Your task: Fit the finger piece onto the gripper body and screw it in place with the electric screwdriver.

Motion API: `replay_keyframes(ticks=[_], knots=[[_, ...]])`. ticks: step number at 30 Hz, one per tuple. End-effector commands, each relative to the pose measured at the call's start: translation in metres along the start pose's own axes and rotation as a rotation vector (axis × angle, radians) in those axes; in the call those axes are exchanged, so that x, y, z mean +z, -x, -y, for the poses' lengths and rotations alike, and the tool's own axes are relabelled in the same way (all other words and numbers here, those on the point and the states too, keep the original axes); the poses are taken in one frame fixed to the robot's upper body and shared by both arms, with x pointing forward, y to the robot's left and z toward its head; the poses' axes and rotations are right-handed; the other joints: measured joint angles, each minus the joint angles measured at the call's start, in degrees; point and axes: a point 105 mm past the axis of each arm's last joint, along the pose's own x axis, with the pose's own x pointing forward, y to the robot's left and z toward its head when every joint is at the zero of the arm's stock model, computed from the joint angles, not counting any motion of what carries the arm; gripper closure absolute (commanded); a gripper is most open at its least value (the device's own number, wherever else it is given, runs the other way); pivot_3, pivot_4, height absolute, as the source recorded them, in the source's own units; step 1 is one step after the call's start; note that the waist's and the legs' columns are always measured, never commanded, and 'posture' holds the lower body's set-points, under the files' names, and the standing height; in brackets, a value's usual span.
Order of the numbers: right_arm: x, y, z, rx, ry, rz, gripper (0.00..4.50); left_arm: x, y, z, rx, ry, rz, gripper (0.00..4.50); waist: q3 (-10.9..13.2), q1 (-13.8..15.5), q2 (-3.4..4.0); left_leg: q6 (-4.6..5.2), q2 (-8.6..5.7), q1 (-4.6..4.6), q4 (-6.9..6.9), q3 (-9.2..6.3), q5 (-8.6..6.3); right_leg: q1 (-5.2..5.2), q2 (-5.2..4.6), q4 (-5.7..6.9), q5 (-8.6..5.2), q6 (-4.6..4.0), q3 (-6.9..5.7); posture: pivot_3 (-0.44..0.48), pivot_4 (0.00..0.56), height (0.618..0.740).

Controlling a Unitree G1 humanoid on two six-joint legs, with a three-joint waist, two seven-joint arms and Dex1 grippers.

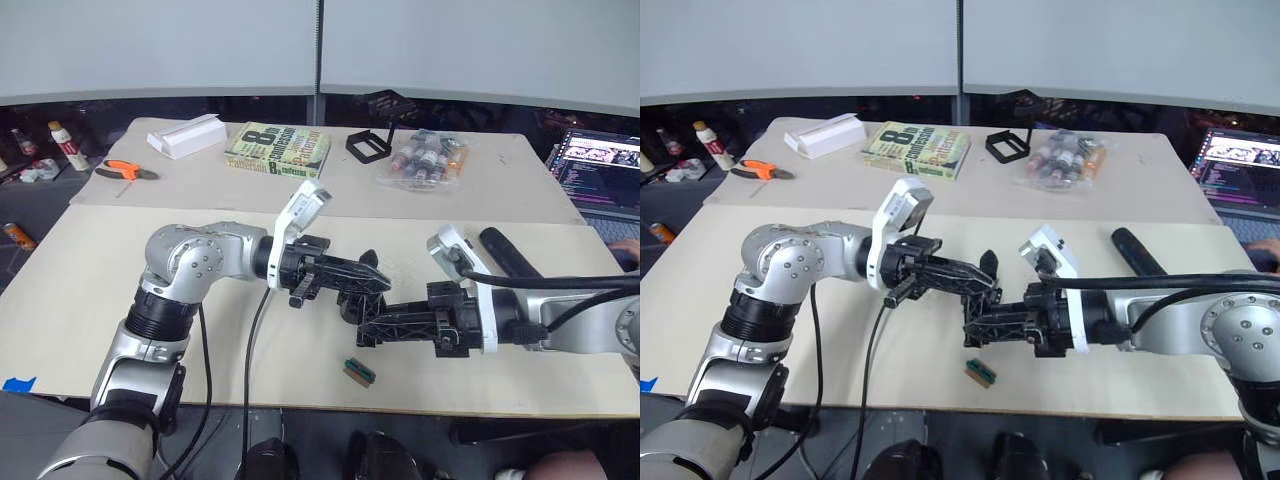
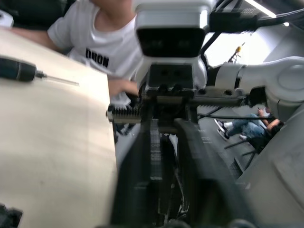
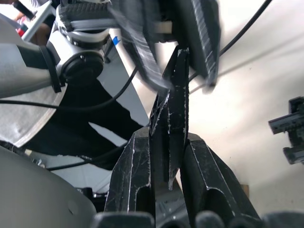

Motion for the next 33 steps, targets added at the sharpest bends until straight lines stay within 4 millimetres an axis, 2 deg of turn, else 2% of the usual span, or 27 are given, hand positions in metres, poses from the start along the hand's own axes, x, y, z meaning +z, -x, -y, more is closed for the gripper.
replay_keyframes(ticks=[1,5,8,10,12,15,17,20,24,27,33], knots=[[0.018,0.004,-0.004,0.010,0.073,0.112,4.12,0.005,0.007,0.005,0.001,-0.070,0.002,1.86,0.00,-0.07,0.00,0.00,0.00,0.00,0.00,0.00,0.00,0.00,0.01,0.00,0.00,0.01,0.00,0.000,0.150,0.740],[0.023,0.006,-0.004,0.015,0.127,0.183,4.12,0.008,0.022,-0.003,0.074,-0.147,0.049,0.00,0.00,0.03,0.00,0.00,0.00,0.00,0.00,0.01,0.00,0.00,0.03,-0.01,0.00,0.01,-0.03,0.000,0.150,0.740],[0.025,0.009,-0.007,0.029,0.191,0.242,4.12,0.003,0.045,-0.022,0.196,-0.278,0.065,0.00,0.00,0.08,0.01,-0.01,-0.01,-0.01,0.00,0.01,0.00,-0.01,0.03,-0.02,0.00,0.00,-0.05,0.000,0.150,0.740],[0.025,0.013,-0.005,0.022,0.302,0.300,4.12,-0.016,0.065,-0.039,0.271,-0.400,-0.003,0.00,-0.01,0.11,0.02,-0.01,-0.01,0.01,-0.01,0.02,0.00,0.00,0.04,-0.02,0.00,0.00,-0.11,0.000,0.150,0.740],[0.019,0.014,0.000,0.002,0.396,0.296,4.12,-0.034,0.077,-0.052,0.312,-0.449,-0.063,0.00,-0.01,0.11,0.02,-0.01,-0.01,0.01,0.00,0.05,0.00,-0.01,0.07,-0.02,0.00,0.00,-0.19,0.000,0.150,0.740],[0.010,0.012,0.004,0.021,0.525,0.288,4.12,-0.062,0.084,-0.076,0.367,-0.521,-0.157,0.00,-0.01,0.39,0.01,0.00,-0.02,-0.05,0.01,0.11,0.00,-0.08,0.06,-0.03,-0.05,0.09,-0.21,0.000,0.150,0.740],[0.006,0.011,0.006,0.029,0.568,0.283,4.12,-0.075,0.082,-0.086,0.369,-0.536,-0.194,0.00,-0.01,0.44,0.01,0.04,-0.04,-0.13,0.06,0.10,-0.03,-0.14,0.06,-0.05,-0.19,0.35,-0.19,0.000,0.150,0.740],[0.000,0.010,0.010,0.027,0.572,0.245,4.12,-0.091,0.064,-0.101,0.345,-0.546,-0.238,0.00,0.00,0.57,0.00,0.14,-0.03,-0.22,0.22,0.09,-0.08,-0.15,0.06,-0.05,0.03,0.01,-0.22,0.000,0.150,0.740],[0.000,0.009,0.011,0.027,0.586,0.236,4.12,-0.108,0.043,-0.114,0.325,-0.515,-0.242,0.00,0.00,0.40,-0.01,0.36,-0.01,-0.46,0.57,0.07,-0.21,-0.24,0.04,-0.02,0.09,0.09,-0.23,0.000,0.150,0.740],[0.002,0.009,0.010,0.022,0.592,0.241,4.13,-0.113,0.030,-0.120,0.315,-0.498,-0.238,0.00,0.00,0.09,-0.01,0.43,-0.02,-0.48,0.59,0.05,-0.25,-0.24,0.00,-0.04,0.11,0.11,-0.23,0.000,0.150,0.740],[0.006,0.007,0.010,0.020,0.597,0.245,4.13,-0.110,0.009,-0.123,0.281,-0.490,-0.196,0.00,0.01,0.06,-0.02,0.45,-0.01,-0.49,0.59,0.02,-0.26,-0.25,-0.01,-0.04,0.11,0.11,-0.24,0.000,0.150,0.740]])
